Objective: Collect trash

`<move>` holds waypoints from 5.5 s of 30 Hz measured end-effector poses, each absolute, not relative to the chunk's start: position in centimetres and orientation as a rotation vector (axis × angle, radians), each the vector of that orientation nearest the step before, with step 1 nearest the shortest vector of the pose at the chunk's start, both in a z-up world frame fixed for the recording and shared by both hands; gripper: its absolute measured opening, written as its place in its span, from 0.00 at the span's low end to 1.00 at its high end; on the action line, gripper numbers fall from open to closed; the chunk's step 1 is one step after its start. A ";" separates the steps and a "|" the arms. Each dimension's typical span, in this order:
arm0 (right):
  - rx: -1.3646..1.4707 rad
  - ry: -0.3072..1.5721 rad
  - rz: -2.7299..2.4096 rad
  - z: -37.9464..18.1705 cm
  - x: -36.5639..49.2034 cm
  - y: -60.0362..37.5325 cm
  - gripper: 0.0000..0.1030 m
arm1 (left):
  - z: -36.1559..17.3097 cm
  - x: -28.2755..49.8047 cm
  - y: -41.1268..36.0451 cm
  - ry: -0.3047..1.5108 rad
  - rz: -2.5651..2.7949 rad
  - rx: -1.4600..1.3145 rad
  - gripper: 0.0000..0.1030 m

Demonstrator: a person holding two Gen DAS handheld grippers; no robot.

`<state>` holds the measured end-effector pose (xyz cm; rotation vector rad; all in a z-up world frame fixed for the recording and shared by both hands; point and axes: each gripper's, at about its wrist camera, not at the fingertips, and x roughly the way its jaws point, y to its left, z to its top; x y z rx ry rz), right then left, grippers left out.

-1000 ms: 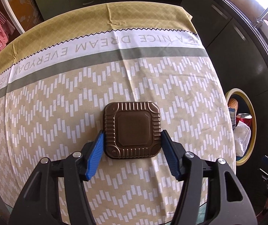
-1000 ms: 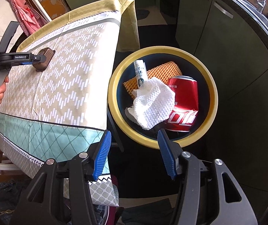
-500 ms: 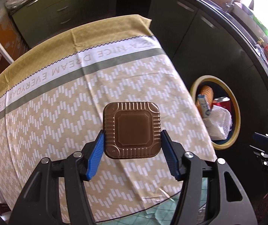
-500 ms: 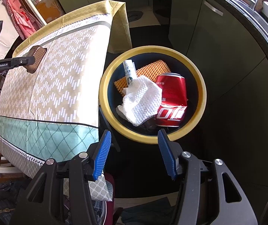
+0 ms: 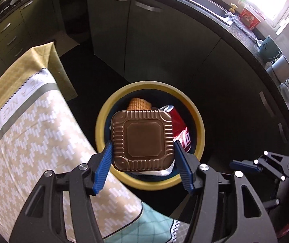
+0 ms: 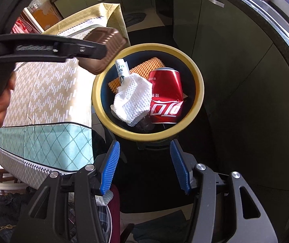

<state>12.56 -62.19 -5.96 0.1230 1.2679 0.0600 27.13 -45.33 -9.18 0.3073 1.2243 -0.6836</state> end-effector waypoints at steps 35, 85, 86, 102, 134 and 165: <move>0.092 1.181 0.097 -5.3 10.1 -56.8 0.58 | -6.1 17.2 -24.5 0.936 -0.500 0.178 0.86; -0.053 0.701 0.019 3.8 -5.9 -44.8 0.95 | -0.8 -2.5 -1.2 0.599 -0.032 0.004 0.93; -0.056 0.702 0.020 3.7 -5.9 -44.8 0.95 | -0.8 -2.5 -1.2 0.600 -0.035 0.005 0.93; -0.066 0.704 0.028 3.9 -5.7 -44.5 0.95 | -0.7 -2.4 -1.9 0.600 -0.030 0.030 0.93; -0.039 0.678 0.030 4.7 -6.6 -45.0 0.95 | -0.7 -2.4 -2.6 0.610 -0.028 0.042 0.93; -0.037 0.685 0.031 4.4 -6.3 -44.5 0.95 | -0.6 -2.5 -2.5 0.606 -0.039 0.036 0.93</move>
